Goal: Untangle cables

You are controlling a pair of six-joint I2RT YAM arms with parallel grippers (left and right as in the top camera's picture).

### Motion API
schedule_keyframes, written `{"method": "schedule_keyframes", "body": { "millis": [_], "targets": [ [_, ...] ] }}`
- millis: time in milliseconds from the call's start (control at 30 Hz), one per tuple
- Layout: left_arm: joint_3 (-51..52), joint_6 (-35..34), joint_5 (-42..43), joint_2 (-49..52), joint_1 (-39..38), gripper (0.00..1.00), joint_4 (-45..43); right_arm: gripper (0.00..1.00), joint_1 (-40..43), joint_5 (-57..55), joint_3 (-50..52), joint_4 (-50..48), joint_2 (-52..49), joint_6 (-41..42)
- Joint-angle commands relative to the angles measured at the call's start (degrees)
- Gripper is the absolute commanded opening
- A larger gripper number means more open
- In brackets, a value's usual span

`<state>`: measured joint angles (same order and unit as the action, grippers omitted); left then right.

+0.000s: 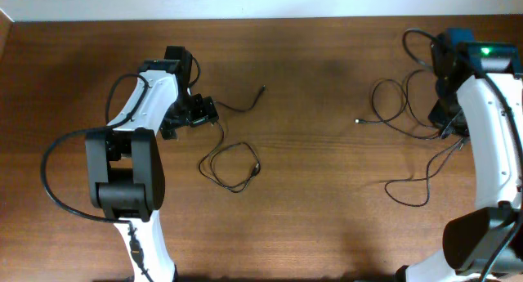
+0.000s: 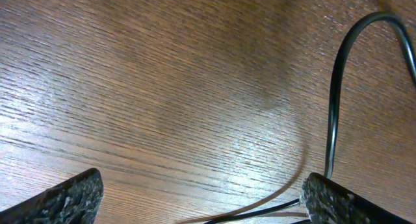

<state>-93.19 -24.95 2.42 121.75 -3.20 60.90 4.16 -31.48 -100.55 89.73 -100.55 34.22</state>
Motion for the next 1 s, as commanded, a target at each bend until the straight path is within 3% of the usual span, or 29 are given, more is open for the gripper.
{"method": "schedule_keyframes", "body": {
  "millis": [0,67,333,433,500,533,733,833,867,900,933,967],
  "targets": [
    [0.42,-0.52,1.05,0.07,-0.17,0.99,-0.07,0.04,0.42,3.32,-0.79,-5.66,-0.44,-3.93],
    [0.42,-0.52,1.05,0.07,-0.17,0.99,-0.09,0.04,0.42,8.46,-0.7,-10.34,-0.87,-10.12],
    [0.42,-0.52,1.07,0.07,-0.17,0.99,-0.15,0.05,0.42,9.33,-0.7,-17.81,-5.86,-10.43],
    [0.42,-0.55,1.07,0.07,-0.17,0.99,-0.26,0.6,0.42,11.3,-0.68,-17.86,-7.48,-10.45],
    [0.42,-0.52,1.07,0.07,-0.17,0.99,-0.26,0.81,0.42,12.24,-0.63,-18.25,-8.26,-10.45],
    [0.42,-0.52,1.09,0.07,-0.17,0.99,-0.26,0.99,0.42,12.98,-0.63,-18.45,-8.83,-10.43],
    [0.42,-0.52,1.09,0.07,-0.17,0.99,-0.28,0.98,0.35,21.14,-0.61,-19.1,-9.57,-10.45],
    [0.42,-0.52,1.31,0.07,-0.17,0.99,-0.44,0.99,0.35,36.17,-0.61,-19.08,-9.57,-14.75],
    [0.42,-0.52,1.38,0.07,-0.17,0.95,-0.44,0.98,0.35,41.03,-0.61,-19.06,-9.57,-17.27],
    [0.42,-0.52,1.49,0.07,-0.24,0.68,-0.44,0.9,0.31,44.61,-0.59,-18.88,-9.57,-19.17],
    [0.42,-0.52,1.46,0.07,-0.31,0.57,-0.44,0.84,0.11,47.04,-0.59,-18.47,-9.57,-20.33],
    [0.42,-0.52,1.49,0.07,-0.39,0.4,-0.44,0.65,-0.17,48.11,-0.59,-17.92,-9.57,-20.72]
  ]
}}
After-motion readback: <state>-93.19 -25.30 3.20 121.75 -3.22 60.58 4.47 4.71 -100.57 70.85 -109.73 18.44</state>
